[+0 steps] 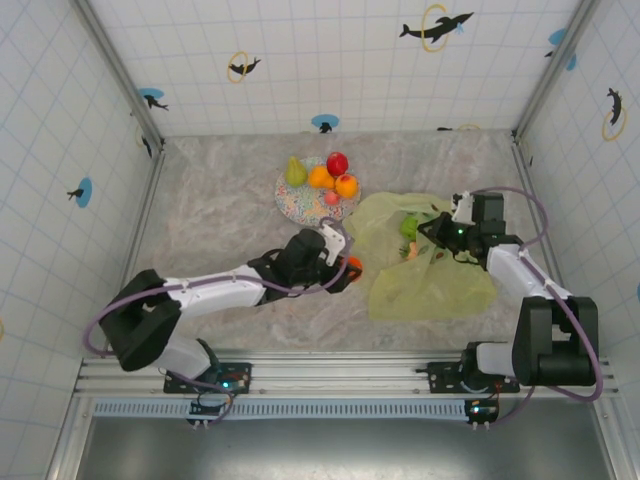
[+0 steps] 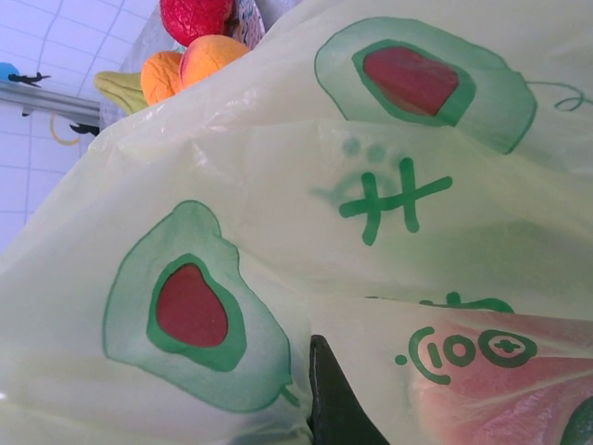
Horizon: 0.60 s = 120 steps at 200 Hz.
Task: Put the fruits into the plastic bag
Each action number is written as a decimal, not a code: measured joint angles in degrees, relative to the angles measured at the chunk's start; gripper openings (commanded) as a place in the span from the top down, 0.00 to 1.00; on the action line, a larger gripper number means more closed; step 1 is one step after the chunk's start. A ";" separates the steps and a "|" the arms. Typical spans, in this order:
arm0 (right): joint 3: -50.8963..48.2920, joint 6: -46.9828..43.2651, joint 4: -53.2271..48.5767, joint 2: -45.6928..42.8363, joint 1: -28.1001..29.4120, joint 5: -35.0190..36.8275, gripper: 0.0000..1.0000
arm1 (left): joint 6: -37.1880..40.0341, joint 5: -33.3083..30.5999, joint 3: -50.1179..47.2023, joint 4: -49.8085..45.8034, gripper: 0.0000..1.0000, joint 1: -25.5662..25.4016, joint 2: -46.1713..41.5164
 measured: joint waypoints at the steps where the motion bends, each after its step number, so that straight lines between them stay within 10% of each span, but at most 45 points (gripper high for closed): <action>1: 0.00 0.00 -0.07 0.00 0.02 0.00 1.00 | 0.20 0.02 0.31 -0.02 0.44 -0.07 0.33; 120: 3.48 -3.58 -6.27 -0.07 3.13 -2.14 1.00 | 6.67 -4.66 25.14 2.64 0.41 -0.94 26.82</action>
